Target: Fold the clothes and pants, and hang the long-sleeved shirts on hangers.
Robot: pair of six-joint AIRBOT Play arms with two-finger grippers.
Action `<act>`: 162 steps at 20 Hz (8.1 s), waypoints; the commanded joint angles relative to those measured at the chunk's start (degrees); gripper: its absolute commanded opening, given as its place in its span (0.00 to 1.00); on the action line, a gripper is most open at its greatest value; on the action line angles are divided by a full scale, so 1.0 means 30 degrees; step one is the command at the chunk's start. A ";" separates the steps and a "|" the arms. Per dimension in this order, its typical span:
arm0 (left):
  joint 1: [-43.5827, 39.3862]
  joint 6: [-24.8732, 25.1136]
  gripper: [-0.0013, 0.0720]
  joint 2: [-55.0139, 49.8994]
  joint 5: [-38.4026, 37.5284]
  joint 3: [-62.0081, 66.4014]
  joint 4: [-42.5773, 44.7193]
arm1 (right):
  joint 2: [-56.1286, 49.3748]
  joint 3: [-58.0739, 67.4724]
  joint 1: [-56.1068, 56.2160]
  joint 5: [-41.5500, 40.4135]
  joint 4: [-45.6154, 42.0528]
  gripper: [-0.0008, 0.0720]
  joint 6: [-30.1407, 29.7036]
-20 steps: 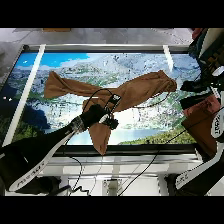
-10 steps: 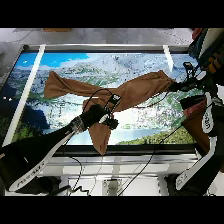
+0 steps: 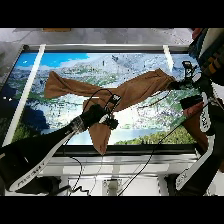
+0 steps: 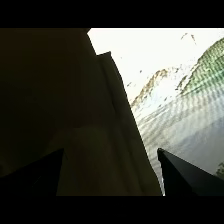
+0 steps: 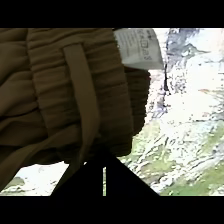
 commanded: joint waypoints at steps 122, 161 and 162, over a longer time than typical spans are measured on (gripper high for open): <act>1.8491 0.1552 0.05 0.6637 0.5275 -0.0313 0.0510 | 0.7053 -0.1690 0.3504 0.2645 0.0940 0.05 0.3322; 1.8476 0.6411 0.05 0.4758 -0.0102 -0.0328 0.0525 | -0.1501 0.2521 0.6535 -0.3293 0.0852 0.16 0.5173; 1.8484 0.6404 0.05 0.4743 0.1581 -0.0328 0.0532 | -0.1494 0.2943 0.6688 -0.3687 0.0860 0.05 0.5136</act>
